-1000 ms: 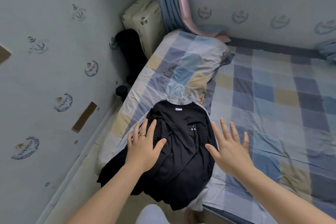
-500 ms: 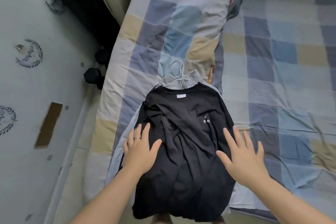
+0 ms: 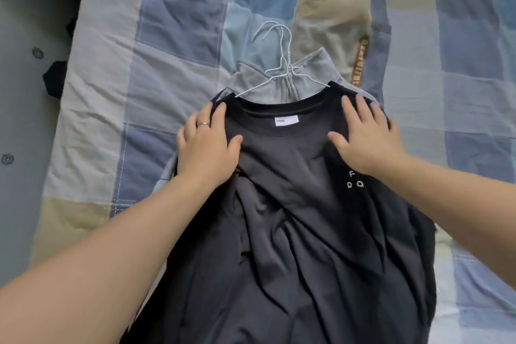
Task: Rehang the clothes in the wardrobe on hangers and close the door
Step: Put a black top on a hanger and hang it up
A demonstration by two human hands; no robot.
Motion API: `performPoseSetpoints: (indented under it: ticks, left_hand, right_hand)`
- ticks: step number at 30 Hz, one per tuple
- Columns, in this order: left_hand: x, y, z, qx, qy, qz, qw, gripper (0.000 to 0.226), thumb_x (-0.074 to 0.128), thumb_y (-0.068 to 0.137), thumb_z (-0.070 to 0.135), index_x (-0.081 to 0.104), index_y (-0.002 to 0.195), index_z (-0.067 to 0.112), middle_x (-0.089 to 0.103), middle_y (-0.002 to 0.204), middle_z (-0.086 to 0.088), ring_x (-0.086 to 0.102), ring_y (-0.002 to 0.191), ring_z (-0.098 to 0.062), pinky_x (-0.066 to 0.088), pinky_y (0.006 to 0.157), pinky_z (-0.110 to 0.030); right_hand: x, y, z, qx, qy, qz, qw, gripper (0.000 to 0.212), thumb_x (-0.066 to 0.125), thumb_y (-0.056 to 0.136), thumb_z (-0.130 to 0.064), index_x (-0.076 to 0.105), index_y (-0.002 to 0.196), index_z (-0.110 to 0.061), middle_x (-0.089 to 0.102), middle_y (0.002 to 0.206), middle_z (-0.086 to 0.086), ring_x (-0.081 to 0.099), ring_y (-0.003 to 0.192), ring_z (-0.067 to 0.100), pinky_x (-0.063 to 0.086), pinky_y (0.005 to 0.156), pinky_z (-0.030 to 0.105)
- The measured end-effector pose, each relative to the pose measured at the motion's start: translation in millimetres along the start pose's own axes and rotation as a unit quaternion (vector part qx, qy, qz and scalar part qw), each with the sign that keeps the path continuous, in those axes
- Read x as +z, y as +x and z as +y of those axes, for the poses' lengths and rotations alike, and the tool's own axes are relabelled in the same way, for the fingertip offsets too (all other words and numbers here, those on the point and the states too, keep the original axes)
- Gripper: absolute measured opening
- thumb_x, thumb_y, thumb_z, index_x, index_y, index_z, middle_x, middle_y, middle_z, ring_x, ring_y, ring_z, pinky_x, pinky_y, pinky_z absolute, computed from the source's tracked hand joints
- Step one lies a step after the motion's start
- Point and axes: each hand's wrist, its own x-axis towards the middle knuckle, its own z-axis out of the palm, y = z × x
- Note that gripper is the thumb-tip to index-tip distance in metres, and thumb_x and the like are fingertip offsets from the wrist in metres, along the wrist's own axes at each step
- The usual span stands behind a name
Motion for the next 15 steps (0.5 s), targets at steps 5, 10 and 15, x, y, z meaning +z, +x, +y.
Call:
performPoseSetpoints:
  ticks: [5,10,15]
  left_hand:
    - [2.0,24.5,6.9,-0.022,-0.008,0.062,0.998,0.051,0.054,0.098,0.031,0.041,0.145,0.017,0.047,0.14,-0.012,0.04,0.125,-0.038,0.034,0.099,-0.049]
    - [-9.8,10.5,15.3,0.002,-0.051,0.085,0.995,0.031,0.048,0.102,0.028,0.055,0.129,0.014,0.054,0.127,-0.012,0.046,0.116,-0.037,0.034,0.093,-0.046]
    - [-37.8,-19.6,16.4,0.029,-0.138,0.097,0.985,0.016,0.051,0.1,0.013,0.06,0.109,0.004,0.058,0.112,-0.017,0.051,0.102,-0.04,0.04,0.09,-0.051]
  right_hand:
    - [-8.7,43.6,9.7,0.011,0.013,0.002,1.0,0.078,0.04,0.095,-0.057,0.001,0.156,-0.029,0.012,0.164,-0.001,0.015,0.149,0.028,0.02,0.114,0.056]
    - [-34.0,43.3,18.7,-0.028,0.05,-0.033,0.998,0.07,0.05,0.097,-0.043,0.013,0.155,-0.03,0.031,0.157,0.006,0.037,0.138,0.034,0.031,0.107,0.054]
    - [-60.9,22.3,17.4,-0.053,0.102,-0.056,0.992,0.059,0.053,0.098,-0.033,0.027,0.151,-0.027,0.048,0.142,0.012,0.047,0.128,0.037,0.037,0.105,0.053]
